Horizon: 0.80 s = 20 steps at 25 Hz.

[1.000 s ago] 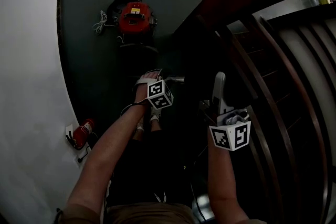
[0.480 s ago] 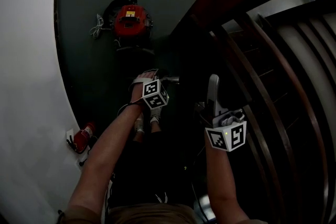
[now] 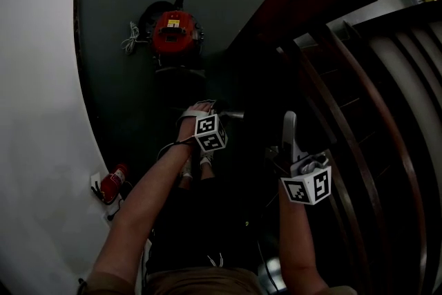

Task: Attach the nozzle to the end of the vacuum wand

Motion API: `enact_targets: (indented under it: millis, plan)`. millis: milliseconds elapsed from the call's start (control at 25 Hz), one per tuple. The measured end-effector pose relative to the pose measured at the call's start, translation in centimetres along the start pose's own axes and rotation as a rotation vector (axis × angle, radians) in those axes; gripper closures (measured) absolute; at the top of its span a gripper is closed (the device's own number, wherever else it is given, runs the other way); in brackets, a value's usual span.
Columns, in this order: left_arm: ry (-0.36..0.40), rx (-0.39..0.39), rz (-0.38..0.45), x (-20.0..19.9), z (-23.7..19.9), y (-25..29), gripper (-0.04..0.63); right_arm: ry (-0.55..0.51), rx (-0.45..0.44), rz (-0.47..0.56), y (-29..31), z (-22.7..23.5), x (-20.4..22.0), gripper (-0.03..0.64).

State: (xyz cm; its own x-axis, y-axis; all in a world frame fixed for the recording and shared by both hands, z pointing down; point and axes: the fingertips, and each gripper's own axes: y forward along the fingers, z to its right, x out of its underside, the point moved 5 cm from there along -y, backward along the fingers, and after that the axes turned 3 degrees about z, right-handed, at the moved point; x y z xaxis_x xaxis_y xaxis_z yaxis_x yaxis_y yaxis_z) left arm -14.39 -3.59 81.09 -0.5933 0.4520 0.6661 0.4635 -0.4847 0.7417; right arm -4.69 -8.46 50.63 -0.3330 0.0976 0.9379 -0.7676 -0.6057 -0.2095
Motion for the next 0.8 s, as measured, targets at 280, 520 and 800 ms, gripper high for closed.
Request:
enact_targets:
  millis: [280, 520, 800]
  plan:
    - [-0.281, 0.155, 0.14, -0.7, -1.2, -1.7, 0.338, 0.057, 0.075, -0.006, -0.8, 4.1, -0.1, 0.448]
    - [-0.413, 0.102, 0.194, -0.2, -3.2, -8.2, 0.305, 0.119, 0.168, 0.005, 1.5, 7.3, -0.1, 0.448]
    - [-0.474, 0.068, 0.176, -2.7, -2.8, -12.8, 0.305, 0.31, 0.374, 0.067, 1.7, 12.3, 0.7, 0.375]
